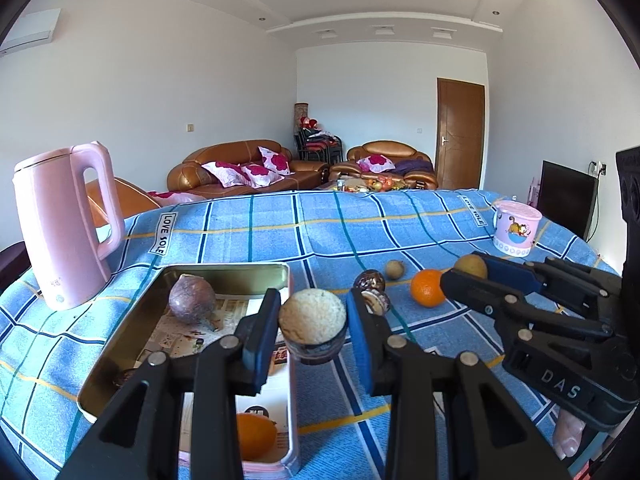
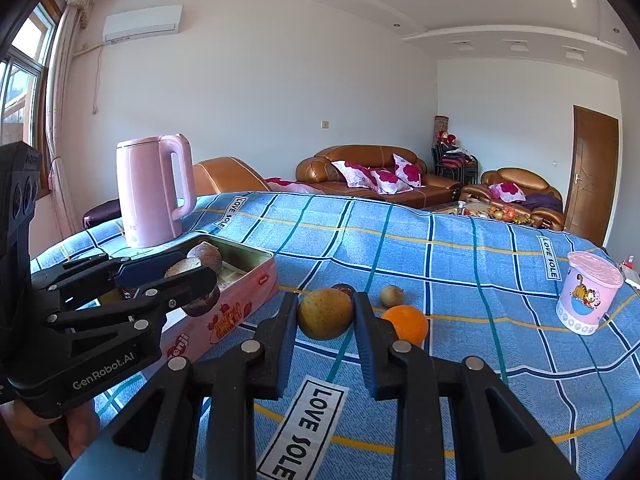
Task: Organize fruits
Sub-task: 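Carry the pale cake with left gripper while right carries yellow-green fruit toward tin, then lower the cake into the tin and open left while right releases its fruit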
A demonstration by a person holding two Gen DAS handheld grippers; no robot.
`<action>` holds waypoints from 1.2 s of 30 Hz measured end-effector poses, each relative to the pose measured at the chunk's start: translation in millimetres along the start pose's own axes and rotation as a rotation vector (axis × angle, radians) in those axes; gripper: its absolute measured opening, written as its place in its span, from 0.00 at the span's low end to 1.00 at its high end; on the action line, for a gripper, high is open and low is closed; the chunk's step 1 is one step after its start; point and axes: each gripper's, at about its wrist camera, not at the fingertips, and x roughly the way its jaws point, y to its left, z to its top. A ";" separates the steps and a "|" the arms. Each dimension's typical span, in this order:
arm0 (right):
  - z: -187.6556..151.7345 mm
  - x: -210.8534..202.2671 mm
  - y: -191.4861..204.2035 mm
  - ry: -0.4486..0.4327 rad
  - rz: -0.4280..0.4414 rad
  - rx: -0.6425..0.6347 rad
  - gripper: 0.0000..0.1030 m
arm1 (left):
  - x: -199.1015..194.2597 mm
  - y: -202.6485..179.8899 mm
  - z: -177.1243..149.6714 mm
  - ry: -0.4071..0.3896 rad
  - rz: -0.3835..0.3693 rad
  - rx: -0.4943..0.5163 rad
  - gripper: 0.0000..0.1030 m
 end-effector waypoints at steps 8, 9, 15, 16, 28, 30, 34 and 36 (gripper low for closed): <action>16.3 8.6 17.9 -0.001 0.051 -0.041 0.29 | 0.2 18.6 2.0 0.024 0.040 -0.025 0.34; 18.6 9.7 20.6 -0.001 0.056 -0.048 0.29 | -0.2 21.1 2.6 0.024 0.042 -0.028 0.34; 32.1 17.6 39.2 0.000 0.088 -0.084 0.29 | -1.2 40.5 6.0 0.036 0.070 -0.050 0.34; 33.9 19.7 42.7 0.001 0.093 -0.092 0.29 | -0.9 43.9 6.4 0.040 0.076 -0.054 0.34; 49.2 50.1 73.7 0.019 0.166 -0.135 0.29 | 3.8 90.6 6.5 0.088 0.151 -0.111 0.34; 48.5 56.8 77.8 0.032 0.182 -0.133 0.29 | 5.1 98.7 6.2 0.096 0.158 -0.123 0.34; 44.4 69.0 86.8 0.054 0.203 -0.136 0.29 | 9.6 108.7 5.3 0.116 0.174 -0.133 0.34; 42.1 74.2 90.2 0.065 0.213 -0.135 0.29 | 12.7 111.2 4.4 0.129 0.171 -0.138 0.34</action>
